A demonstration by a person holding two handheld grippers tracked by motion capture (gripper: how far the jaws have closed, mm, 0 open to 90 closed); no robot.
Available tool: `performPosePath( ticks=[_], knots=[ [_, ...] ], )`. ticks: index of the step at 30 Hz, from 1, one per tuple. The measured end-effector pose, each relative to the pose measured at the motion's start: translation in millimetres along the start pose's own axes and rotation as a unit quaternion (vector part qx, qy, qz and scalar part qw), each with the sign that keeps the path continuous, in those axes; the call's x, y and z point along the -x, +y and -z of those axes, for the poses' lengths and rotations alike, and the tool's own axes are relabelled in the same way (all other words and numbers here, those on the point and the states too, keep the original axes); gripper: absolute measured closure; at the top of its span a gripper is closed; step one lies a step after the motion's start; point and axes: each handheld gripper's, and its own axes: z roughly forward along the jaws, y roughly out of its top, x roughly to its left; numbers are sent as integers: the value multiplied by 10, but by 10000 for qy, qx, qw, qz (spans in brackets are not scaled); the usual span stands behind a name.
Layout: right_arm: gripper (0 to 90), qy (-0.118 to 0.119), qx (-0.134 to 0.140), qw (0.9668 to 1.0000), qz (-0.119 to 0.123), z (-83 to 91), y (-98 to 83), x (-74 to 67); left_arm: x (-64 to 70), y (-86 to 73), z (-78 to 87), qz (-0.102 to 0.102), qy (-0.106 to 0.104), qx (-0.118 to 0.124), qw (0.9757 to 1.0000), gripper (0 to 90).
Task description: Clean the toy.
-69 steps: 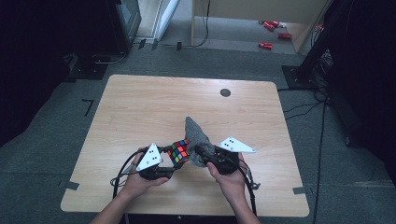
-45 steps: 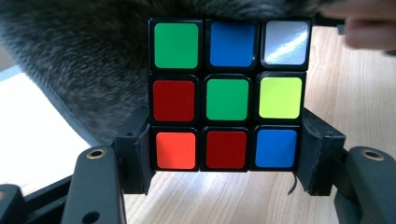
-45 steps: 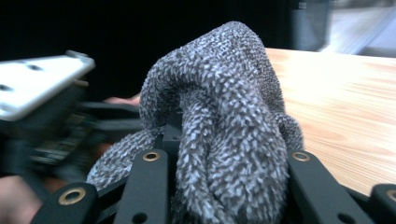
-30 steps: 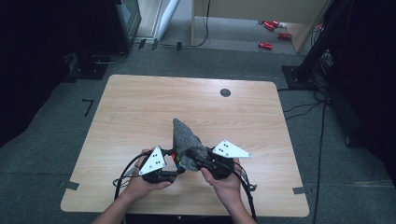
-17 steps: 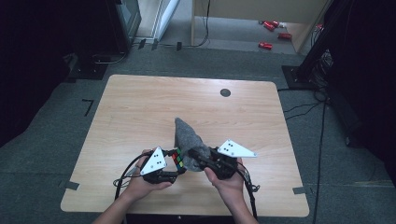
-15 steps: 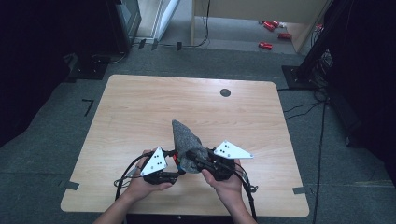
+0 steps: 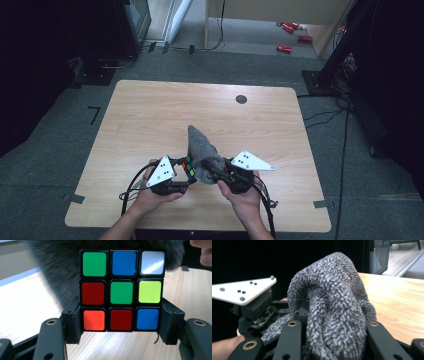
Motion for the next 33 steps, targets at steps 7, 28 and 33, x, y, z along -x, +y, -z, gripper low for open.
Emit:
performPosePath(
  ticks=[7, 28, 33],
  knots=[
    [670, -442, -116, 9989, 78, -21, -99, 158, -37, -3, 31, 10, 28, -6, 10000, 347],
    [667, -326, -79, 9988, -356, 26, -59, 208, -75, -6, 29, 156, -50, -5, 9999, 347],
    [663, 91, -53, 9998, -187, 0, -18, 43, -54, -27, -16, 144, -108, -86, 9998, 346]
  ],
)
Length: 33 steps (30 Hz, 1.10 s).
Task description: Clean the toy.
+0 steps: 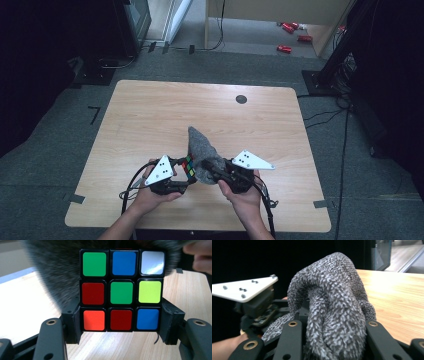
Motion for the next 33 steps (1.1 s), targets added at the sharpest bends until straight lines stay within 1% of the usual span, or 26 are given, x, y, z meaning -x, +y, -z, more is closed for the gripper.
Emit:
performPosePath(
  ticks=[1, 2, 4, 6, 7, 8, 9, 11, 14, 15, 17, 18, 19, 20, 22, 24, 25, 26, 28, 29, 30, 33],
  knots=[
    [663, -37, -46, 10000, 57, -12, -8, -7, 4, -1, 1, -2, 3, 4, 10000, 346],
    [663, -76, -62, 9999, 50, -20, -23, 10, 7, 3, 8, -9, 3, 19, 10000, 346],
    [664, -186, -69, 9998, -42, -21, -59, 97, 5, 14, 30, -33, 45, 41, 10000, 346],
    [666, -363, -91, 9992, -170, -13, -81, 190, -18, 11, 48, 27, 36, 74, 10000, 346],
    [668, -449, -118, 9987, -202, -7, -85, 223, -34, 9, 55, 49, 35, 79, 10000, 346],
    [671, -533, -128, 9983, -179, 1, -87, 234, -45, 5, 53, 83, 40, 91, 9999, 346],
    [672, -540, -99, 9984, -151, 6, -86, 230, -58, 0, 48, 107, 48, 79, 9999, 346],
    [672, -450, -63, 9989, -64, 12, -68, 180, -69, -10, 33, 140, 72, 19, 9999, 346],
    [672, -192, 58, 9997, 110, 14, -22, 55, -42, -11, 19, 113, 36, 5, 9999, 346],
    [672, -144, 72, 9997, 173, 10, -11, 14, -30, -4, 20, 100, 13, 18, 9999, 346],
    [672, -134, 53, 9996, 263, -7, -14, -22, -13, 15, 37, 81, -43, 113, 9999, 346],
    [672, -166, 40, 9995, 261, -12, -27, -14, -7, 25, 46, 49, -30, 126, 9999, 346],
    [672, -173, 59, 9996, 193, -11, -43, 11, -4, 28, 52, 23, -3, 121, 9999, 346],
    [672, -203, 66, 9997, 109, -6, -56, 46, -8, 28, 58, 37, 3, 141, 9999, 346],
    [672, -427, 38, 9990, 100, 2, -76, 121, -31, 26, 70, 71, 46, 159, 9998, 346],
    [672, -667, -54, 9977, 138, 7, -94, 182, -55, 20, 73, 108, 78, 138, 9998, 346],
    [672, -737, -89, 9971, 181, 8, -101, 202, -65, 12, 70, 143, 72, 129, 9998, 346],
    [672, -762, -122, 9969, 167, 9, -101, 214, -74, 6, 67, 158, 63, 114, 9998, 346],
    [672, -755, -104, 9970, 135, 16, -85, 209, -74, -1, 56, 186, 53, 99, 9998, 346],
    [672, -701, -64, 9974, 133, 22, -70, 185, -71, -2, 49, 174, 37, 75, 9998, 346],
    [671, -611, -28, 9980, 150, 28, -52, 151, -64, -4, 41, 158, 33, 40, 9999, 346],
    [670, -332, 83, 9990, 303, 32, -3, 23, -35, -7, 16, 129, -3, -13, 9999, 346]
  ],
)
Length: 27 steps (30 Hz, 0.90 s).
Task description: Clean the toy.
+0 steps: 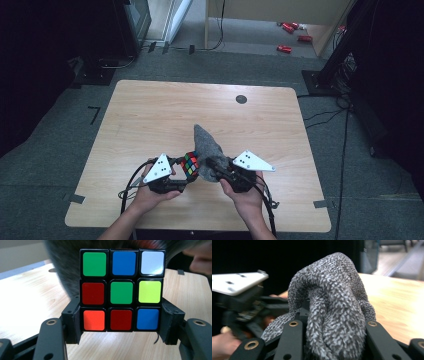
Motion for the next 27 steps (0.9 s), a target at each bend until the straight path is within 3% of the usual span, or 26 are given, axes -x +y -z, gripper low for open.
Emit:
performPosePath(
  ticks=[3, 6, 10, 12, 16, 18, 19, 24, 27],
  knots=[
    [669, 47, -87, 9998, 142, -28, -11, -35, 7, 13, 14, -21, 15, 67, 10000, 346],
    [669, -45, -124, 9998, -114, -49, -91, 101, -13, 22, 50, -13, 50, 108, 9999, 346],
    [670, -337, -231, 9988, -286, -29, -103, 226, -54, 12, 51, 124, 19, 132, 9998, 346],
    [670, -254, -145, 9992, -286, -7, -66, 187, -44, 9, 30, 98, -15, 76, 9999, 346],
    [668, 121, -68, 9999, -28, -22, -14, 12, 10, 9, -3, 20, -52, 22, 10000, 346],
    [667, 138, -132, 9998, 76, -52, -39, -8, 20, 24, 18, -45, -20, 51, 10000, 346],
    [667, 145, -109, 9998, 9, -55, -62, 23, 18, 25, 28, -66, 7, 61, 10000, 346],
    [668, -339, -263, 9990, -121, -45, -141, 239, -33, 19, 58, 43, 10, 123, 9999, 346],
    [667, -302, -167, 9994, -98, -8, -82, 192, -32, 6, 34, 45, -7, 52, 10000, 346]
  ],
)
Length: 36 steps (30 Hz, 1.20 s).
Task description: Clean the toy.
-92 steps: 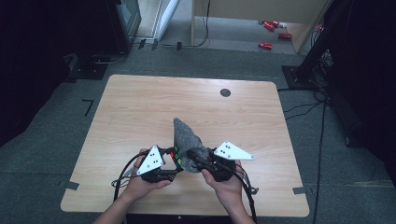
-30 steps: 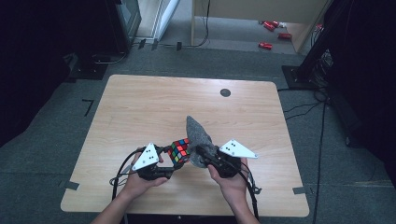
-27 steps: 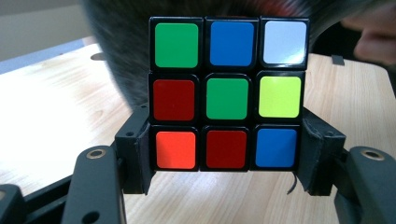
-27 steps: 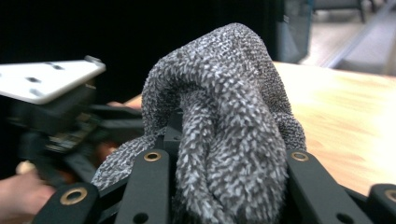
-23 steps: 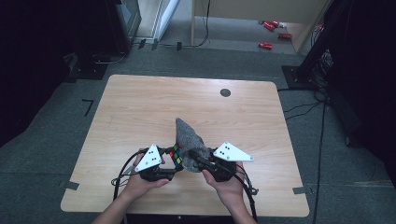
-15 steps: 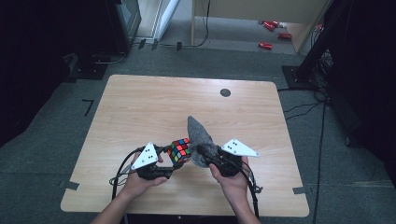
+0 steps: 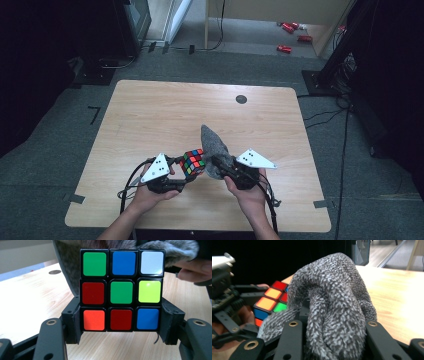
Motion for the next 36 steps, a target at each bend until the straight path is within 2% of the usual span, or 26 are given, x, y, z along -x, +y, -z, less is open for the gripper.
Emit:
performPosePath(
  ticks=[1, 3, 5, 7, 9, 12, 14, 16, 18, 21, 23, 24, 25, 28, 29, 31, 34, 36],
  knots=[
    [667, 121, 60, 9999, 6, 13, 29, -51, 7, -5, -12, -33, -13, -53, 10000, 346],
    [667, 390, 172, 9990, 164, 28, 75, -176, 33, -7, -29, -42, -44, -72, 10000, 346],
    [666, 511, 134, 9979, 377, 16, 93, -276, 51, 9, -23, -57, -63, -6, 10000, 346],
    [665, 481, 67, 9978, 447, -12, 66, -277, 55, 23, 0, -81, -58, 45, 9999, 346],
    [666, 439, 85, 9988, 178, -26, 17, -179, 42, 22, 20, -85, -7, 44, 10000, 346],
    [667, -103, -80, 9993, 354, -41, -47, -46, 10, 15, 34, -26, -6, 67, 10000, 346],
    [668, -241, -111, 9994, 207, -19, -46, 19, -5, 17, 38, 27, -48, 118, 9999, 346],
    [667, -208, -6, 9997, 147, 23, -3, 10, 0, 15, 25, -6, -36, 76, 10000, 346],
    [666, -3, 155, 9997, 178, 57, 59, -73, 17, 3, 3, -34, -64, 3, 10000, 346],
    [663, 244, 199, 9986, 421, 56, 99, -255, 57, 11, -12, -29, -132, 27, 9999, 346],
    [662, 233, 76, 9977, 624, 14, 72, -312, 79, 29, 3, -83, -140, 87, 9998, 346],
    [662, 213, 81, 9978, 620, -3, 50, -294, 82, 30, 10, -121, -108, 74, 9998, 346],
    [663, 239, 86, 9986, 462, -10, 33, -245, 73, 28, 24, -114, -125, 93, 9998, 346],
    [667, -184, -59, 9993, 317, -21, -17, -64, 27, 23, 50, -15, -145, 165, 9998, 346],
    [667, -259, -101, 9995, 181, -12, -28, -10, 14, 24, 57, 25, -164, 199, 9997, 346],
    [667, -330, -87, 9994, 99, 12, -29, 53, -1, 26, 61, 56, -189, 219, 9996, 347],
    [666, -170, 96, 9998, 50, 64, 29, 24, 11, 7, 35, -30, -156, 103, 9998, 346],
    [665, 78, 230, 9996, 111, 89, 81, -77, 41, 1, 8, -84, -160, 53, 9998, 346]
  ],
)
